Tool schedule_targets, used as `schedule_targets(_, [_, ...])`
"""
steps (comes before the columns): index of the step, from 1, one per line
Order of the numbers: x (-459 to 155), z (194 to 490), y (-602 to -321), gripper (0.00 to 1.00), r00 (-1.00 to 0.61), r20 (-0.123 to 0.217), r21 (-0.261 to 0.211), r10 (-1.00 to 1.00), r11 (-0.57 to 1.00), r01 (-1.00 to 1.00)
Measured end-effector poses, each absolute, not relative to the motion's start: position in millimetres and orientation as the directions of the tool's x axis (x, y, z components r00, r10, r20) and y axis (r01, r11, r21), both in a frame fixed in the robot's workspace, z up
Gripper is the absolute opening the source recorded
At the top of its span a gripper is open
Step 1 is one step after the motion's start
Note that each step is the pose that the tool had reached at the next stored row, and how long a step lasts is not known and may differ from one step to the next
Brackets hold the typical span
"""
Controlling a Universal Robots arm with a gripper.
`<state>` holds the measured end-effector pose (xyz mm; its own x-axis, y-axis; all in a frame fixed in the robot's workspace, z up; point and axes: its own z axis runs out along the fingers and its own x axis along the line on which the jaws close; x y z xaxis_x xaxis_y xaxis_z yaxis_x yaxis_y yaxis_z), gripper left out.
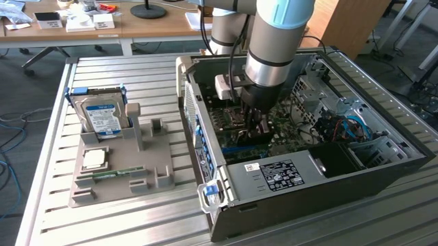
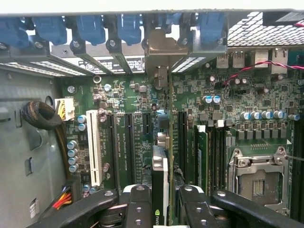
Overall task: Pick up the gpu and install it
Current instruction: 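Insert the gpu into the slot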
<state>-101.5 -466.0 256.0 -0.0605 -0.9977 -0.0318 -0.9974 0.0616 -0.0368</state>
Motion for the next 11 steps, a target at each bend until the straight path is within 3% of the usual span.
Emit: schedule_targets(11, [-102.7, 254.7, -466.2, 0.27, -0.060, -0.043, -0.036, -0.997, 0.062, -0.997])
